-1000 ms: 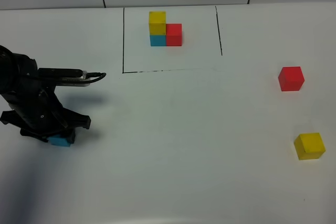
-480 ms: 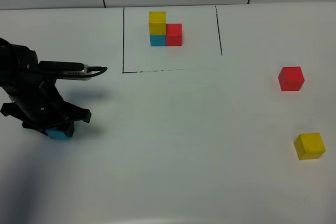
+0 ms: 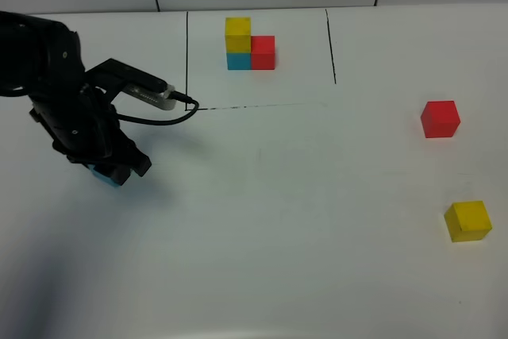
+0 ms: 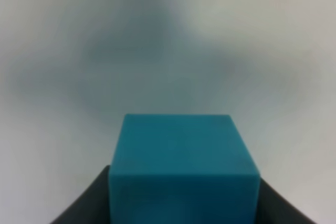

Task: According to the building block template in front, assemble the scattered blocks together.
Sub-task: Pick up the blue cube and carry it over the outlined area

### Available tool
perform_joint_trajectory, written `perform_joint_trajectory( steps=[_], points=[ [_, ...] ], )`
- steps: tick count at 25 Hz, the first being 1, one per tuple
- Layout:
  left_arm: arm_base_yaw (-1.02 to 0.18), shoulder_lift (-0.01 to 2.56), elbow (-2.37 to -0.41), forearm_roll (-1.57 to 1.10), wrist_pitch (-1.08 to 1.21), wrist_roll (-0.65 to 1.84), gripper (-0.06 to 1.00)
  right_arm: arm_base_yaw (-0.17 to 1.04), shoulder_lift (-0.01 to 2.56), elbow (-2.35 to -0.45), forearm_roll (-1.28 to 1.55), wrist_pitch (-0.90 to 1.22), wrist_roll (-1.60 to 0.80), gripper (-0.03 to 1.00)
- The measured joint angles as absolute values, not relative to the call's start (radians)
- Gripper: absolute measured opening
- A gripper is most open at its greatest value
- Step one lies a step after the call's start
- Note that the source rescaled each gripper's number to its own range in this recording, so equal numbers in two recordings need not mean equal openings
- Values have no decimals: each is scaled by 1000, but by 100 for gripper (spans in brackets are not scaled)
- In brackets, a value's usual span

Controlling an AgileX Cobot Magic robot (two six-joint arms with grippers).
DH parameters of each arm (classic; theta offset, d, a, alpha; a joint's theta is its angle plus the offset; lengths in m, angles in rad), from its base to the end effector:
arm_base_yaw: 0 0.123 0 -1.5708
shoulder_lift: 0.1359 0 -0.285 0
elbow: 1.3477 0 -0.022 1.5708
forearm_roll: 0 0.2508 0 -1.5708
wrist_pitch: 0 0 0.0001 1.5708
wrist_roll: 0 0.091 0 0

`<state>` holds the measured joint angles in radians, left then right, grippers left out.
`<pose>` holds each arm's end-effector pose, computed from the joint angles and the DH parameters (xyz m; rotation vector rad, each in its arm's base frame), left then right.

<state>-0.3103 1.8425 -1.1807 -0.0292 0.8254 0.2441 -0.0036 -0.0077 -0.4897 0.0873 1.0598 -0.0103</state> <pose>0.3335 -0.1090 0.1771 0.7874 2.8651 -0.0428 -0.0049 0.0069 0.2747 -0.0107 2.0442 0.0958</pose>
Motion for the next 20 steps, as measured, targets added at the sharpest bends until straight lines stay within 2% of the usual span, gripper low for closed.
perform_joint_trajectory(
  steps=[10, 20],
  points=[
    [-490, 1844, -1385, 0, 906, 560, 0, -4, -8, -490, 87, 1059, -10, 65],
    [-579, 2001, -1546, 93, 1006, 691, 0, -4, -8, -490, 87, 1059, -10, 65]
  ],
)
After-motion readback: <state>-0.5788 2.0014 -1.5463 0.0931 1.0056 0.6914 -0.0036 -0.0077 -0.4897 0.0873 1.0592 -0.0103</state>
